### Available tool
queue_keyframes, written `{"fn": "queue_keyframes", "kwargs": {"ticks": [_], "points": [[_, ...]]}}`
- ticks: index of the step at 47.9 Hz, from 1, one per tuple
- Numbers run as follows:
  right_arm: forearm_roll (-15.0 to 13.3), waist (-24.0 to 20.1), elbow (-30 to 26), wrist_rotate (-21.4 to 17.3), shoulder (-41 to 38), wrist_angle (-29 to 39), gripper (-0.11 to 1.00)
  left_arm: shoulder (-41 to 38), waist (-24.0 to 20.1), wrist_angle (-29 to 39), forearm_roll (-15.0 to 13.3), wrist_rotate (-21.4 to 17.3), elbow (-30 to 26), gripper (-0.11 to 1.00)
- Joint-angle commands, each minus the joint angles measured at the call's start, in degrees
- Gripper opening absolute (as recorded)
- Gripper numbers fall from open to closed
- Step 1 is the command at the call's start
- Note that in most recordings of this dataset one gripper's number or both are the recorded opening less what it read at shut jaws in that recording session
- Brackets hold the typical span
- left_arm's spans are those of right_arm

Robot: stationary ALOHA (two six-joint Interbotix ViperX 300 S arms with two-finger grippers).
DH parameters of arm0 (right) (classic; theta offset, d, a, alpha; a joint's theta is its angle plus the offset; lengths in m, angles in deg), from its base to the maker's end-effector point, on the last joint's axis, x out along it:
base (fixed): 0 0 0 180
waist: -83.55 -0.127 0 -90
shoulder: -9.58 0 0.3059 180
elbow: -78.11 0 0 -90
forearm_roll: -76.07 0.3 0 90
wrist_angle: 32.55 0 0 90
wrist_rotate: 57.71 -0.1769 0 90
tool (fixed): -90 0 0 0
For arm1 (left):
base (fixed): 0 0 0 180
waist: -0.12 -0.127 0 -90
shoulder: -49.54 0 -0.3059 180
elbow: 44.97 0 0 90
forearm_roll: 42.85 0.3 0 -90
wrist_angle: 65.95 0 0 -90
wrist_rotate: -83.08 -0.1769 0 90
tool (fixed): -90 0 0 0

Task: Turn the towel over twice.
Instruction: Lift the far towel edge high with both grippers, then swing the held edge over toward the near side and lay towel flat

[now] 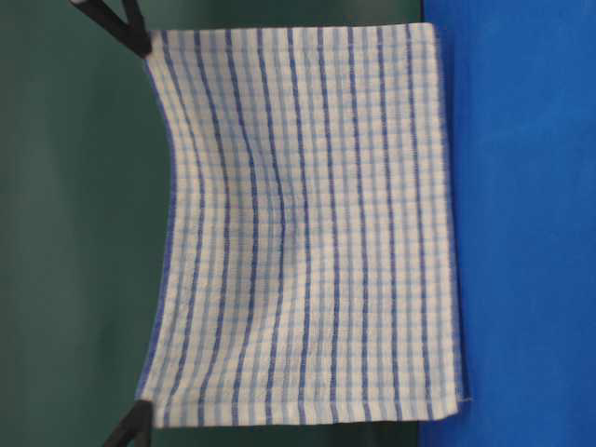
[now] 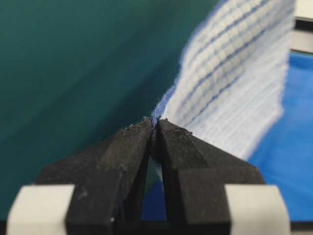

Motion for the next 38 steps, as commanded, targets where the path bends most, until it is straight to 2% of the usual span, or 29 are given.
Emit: {"fn": "queue_keyframes", "kwargs": {"ticks": [1,7,18,31,38], "points": [[0.70,-3.08,0.35,-0.44,2.72,2.02,0.06,2.81,2.55,0.88,-0.09,0.09,0.44,0.05],[2.02,-7.47,2.72,-1.93,5.10,4.66,0.06,6.24,6.68,6.15,-0.09,0.09,1.93,0.04],[2.20,-15.56,8.00,-6.06,5.98,5.54,0.06,8.35,14.15,18.54,-0.09,0.97,3.78,0.04],[2.20,-23.99,13.18,-11.69,4.48,5.27,0.06,4.92,25.05,19.51,-0.26,2.11,8.61,0.04],[2.20,-28.30,15.12,-15.29,2.72,5.19,0.06,2.64,29.97,19.34,-0.35,4.57,9.93,0.04]]}}
